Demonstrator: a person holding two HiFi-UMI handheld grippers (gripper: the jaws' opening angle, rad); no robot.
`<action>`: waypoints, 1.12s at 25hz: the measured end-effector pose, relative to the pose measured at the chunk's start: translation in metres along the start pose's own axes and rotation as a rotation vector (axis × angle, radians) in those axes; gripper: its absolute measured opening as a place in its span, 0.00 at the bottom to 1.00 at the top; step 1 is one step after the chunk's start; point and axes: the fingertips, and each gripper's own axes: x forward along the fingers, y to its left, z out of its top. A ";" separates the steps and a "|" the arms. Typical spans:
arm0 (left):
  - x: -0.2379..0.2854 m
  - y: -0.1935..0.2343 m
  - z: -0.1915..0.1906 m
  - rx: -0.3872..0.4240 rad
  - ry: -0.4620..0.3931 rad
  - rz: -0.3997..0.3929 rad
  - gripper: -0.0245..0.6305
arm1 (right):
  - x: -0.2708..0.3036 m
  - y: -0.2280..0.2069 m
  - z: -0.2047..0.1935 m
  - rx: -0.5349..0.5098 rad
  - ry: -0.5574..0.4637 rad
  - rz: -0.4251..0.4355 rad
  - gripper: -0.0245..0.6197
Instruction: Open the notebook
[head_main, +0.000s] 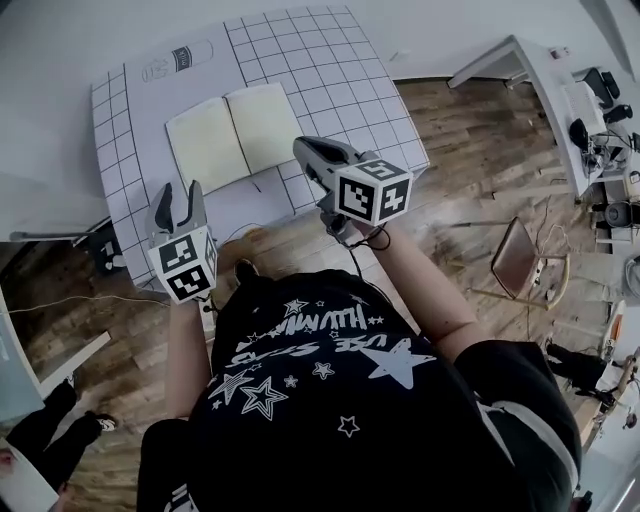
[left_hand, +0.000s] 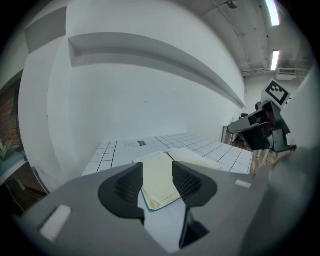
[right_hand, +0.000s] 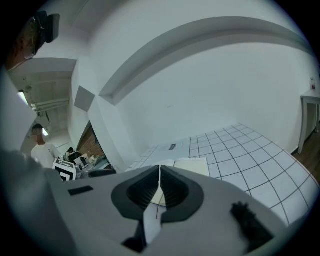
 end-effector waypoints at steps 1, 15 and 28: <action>-0.007 -0.009 0.003 -0.006 -0.011 0.005 0.33 | -0.006 0.002 0.000 -0.009 -0.002 0.020 0.07; -0.076 -0.118 0.023 0.049 -0.058 0.082 0.32 | -0.100 0.003 -0.030 -0.077 0.010 0.201 0.06; -0.152 -0.173 -0.007 -0.038 -0.084 0.121 0.17 | -0.154 0.019 -0.072 -0.064 0.039 0.317 0.06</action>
